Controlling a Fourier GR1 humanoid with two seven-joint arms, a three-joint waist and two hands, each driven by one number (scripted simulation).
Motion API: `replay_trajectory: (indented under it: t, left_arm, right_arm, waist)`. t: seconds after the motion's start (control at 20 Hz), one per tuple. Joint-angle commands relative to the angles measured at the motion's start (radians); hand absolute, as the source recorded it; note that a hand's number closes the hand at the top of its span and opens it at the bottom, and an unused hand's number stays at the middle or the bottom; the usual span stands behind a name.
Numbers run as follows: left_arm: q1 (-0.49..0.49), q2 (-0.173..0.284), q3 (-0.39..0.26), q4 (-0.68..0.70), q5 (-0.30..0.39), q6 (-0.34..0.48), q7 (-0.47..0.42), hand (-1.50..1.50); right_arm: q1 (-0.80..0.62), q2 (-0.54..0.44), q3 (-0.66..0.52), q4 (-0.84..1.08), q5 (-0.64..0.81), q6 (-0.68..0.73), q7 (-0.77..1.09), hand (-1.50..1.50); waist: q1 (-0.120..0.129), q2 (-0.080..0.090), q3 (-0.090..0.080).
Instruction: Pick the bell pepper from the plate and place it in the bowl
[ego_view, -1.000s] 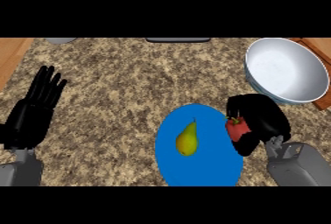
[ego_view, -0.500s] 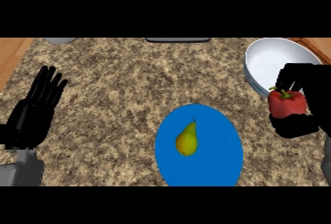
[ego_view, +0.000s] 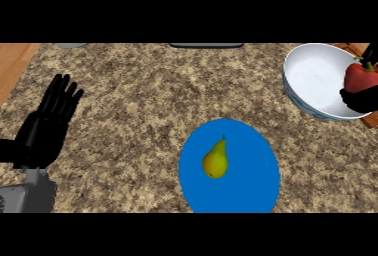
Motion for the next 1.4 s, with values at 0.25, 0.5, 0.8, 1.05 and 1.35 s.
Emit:
replay_trajectory:
  t: [0.25,0.5,0.8,1.05,1.35]
  left_arm:
    - [0.009,-0.004,0.012,0.007,0.007,-0.017,-0.004,0.00]
    - [0.012,-0.020,-0.008,-0.012,-0.012,-0.019,-0.023,0.00]
    - [-0.023,0.002,0.020,0.029,0.014,-0.043,-0.014,0.00]
    - [-0.006,-0.030,-0.023,-0.014,-0.005,-0.026,0.001,0.00]
    - [-0.014,0.010,0.005,0.006,0.015,-0.072,-0.011,0.00]
  right_arm:
    - [-0.085,-0.050,-0.178,0.437,-0.023,-0.222,-0.340,1.50]
    - [-0.247,-0.041,-0.176,0.796,0.034,-0.342,-0.468,1.50]
    - [-0.322,-0.057,-0.171,1.113,0.082,-0.403,-0.604,1.50]
    - [-0.374,-0.030,-0.228,1.297,0.062,-0.412,-0.537,1.50]
    - [-0.382,-0.041,-0.291,1.403,-0.019,-0.342,-0.759,-1.50]
  waist:
    - [0.006,0.003,0.001]
    - [0.024,0.007,0.001]
    - [0.037,0.017,0.002]
    - [0.053,0.019,0.003]
    - [0.068,0.029,0.005]
